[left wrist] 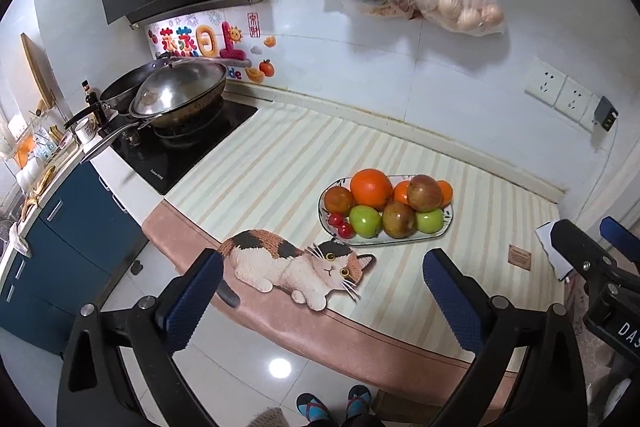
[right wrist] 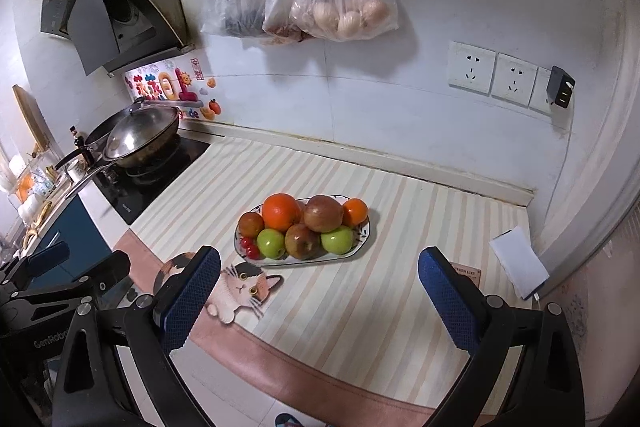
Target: Organize fruits
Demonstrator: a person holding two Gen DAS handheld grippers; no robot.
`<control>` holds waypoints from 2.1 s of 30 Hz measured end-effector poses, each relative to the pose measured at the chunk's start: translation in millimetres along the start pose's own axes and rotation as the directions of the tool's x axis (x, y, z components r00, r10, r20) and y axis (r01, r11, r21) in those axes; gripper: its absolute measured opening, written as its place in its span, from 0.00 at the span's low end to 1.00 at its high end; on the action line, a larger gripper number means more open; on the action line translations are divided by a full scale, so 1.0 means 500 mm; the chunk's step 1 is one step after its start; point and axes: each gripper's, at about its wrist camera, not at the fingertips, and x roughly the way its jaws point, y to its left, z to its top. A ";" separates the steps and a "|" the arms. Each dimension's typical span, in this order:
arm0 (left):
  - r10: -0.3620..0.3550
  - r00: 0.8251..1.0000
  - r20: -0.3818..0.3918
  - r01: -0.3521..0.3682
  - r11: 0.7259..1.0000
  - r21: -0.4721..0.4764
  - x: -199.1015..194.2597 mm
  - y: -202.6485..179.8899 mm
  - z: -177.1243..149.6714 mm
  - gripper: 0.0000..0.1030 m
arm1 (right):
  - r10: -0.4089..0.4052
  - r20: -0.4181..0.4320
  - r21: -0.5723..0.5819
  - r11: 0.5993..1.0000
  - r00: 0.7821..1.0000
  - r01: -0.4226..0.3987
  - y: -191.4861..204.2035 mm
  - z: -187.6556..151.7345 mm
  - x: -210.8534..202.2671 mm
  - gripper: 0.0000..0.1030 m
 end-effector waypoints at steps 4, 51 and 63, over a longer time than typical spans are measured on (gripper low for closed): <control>0.009 1.000 -0.016 -0.009 1.000 -0.004 0.029 -0.003 0.007 0.99 | -0.008 -0.010 -0.002 1.000 1.000 0.008 -0.004 0.007 0.038 0.98; 0.036 0.999 -0.031 -0.037 0.999 -0.011 0.073 -0.011 0.015 0.99 | -0.013 -0.053 -0.003 1.000 0.999 0.013 -0.009 -0.005 0.105 0.99; 0.037 0.999 -0.029 -0.037 0.999 -0.008 0.073 -0.011 0.015 0.99 | -0.013 -0.057 0.001 1.000 0.998 0.013 -0.013 -0.010 0.108 0.99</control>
